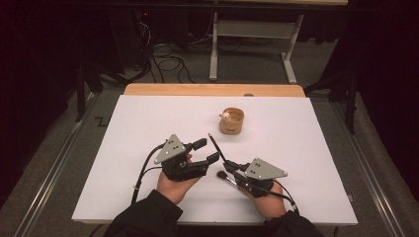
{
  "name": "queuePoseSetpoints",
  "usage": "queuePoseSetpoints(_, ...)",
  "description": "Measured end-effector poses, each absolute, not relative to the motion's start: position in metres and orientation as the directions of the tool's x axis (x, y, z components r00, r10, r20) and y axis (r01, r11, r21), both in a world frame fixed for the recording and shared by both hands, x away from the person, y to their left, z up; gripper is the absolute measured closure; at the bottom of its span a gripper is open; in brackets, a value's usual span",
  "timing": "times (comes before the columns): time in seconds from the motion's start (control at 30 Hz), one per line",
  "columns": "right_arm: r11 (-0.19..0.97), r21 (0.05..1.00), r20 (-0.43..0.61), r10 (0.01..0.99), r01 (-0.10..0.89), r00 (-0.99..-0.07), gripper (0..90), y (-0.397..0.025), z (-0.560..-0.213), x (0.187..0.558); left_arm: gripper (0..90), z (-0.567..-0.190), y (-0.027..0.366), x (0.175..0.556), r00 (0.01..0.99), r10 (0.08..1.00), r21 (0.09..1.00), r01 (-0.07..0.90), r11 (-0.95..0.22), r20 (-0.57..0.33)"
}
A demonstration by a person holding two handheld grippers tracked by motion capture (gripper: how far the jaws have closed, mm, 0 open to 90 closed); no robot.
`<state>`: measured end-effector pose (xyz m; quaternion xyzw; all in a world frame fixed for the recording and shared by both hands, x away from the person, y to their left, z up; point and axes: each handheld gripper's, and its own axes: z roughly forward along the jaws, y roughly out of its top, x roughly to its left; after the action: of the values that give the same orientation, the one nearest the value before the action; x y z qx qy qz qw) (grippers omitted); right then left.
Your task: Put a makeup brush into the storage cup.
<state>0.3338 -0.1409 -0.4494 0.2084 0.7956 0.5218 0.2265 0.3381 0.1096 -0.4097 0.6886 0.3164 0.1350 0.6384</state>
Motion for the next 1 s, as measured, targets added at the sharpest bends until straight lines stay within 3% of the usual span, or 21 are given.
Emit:
queuePoseSetpoints(0.4,0.394,0.915,-0.156,0.546,0.088,-0.823,87.0,-0.1345,-0.4523,0.332,67.5,-0.4097,0.1114,0.3382,0.78,0.579,0.963,0.268,0.032,-0.236)
queuePoseSetpoints(0.7,0.405,0.91,-0.159,0.539,0.09,-0.827,87.1,-0.1317,-0.4541,0.3312,78.8,-0.4114,0.1137,0.3394,0.785,0.565,0.96,0.274,0.049,-0.253)
queuePoseSetpoints(1.0,0.414,0.906,-0.169,0.539,0.085,-0.825,86.9,-0.1307,-0.4551,0.3314,82.5,-0.4126,0.112,0.3387,0.803,0.538,0.961,0.271,0.055,-0.258)
